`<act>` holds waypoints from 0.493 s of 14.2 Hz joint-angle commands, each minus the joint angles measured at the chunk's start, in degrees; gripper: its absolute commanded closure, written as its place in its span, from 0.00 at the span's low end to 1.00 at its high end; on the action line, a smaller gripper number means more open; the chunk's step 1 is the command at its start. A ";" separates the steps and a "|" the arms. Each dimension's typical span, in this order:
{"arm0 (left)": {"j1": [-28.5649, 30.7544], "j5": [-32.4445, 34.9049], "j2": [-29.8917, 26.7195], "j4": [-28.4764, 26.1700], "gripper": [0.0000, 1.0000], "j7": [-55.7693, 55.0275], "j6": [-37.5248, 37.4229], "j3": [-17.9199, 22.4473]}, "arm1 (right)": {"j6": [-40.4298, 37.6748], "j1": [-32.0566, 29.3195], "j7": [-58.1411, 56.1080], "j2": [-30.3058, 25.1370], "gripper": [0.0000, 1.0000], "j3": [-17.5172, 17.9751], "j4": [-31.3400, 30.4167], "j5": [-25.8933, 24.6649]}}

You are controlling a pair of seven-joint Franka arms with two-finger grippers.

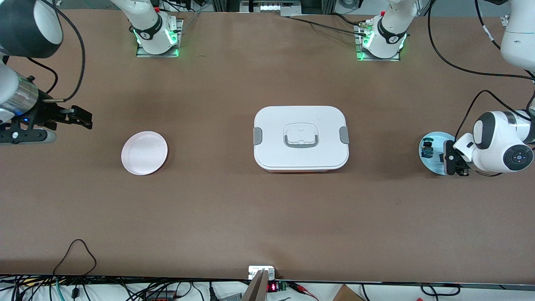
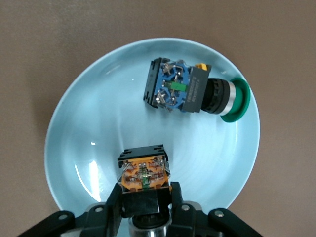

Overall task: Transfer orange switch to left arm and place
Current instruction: 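Open the left gripper to release the switch on the blue plate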

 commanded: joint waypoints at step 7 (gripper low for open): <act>0.68 1.26 0.40 0.19 0.00 2.16 -0.19 -0.91 | -3.62 -1.23 -0.36 -2.79 0.00 -0.05 0.20 1.09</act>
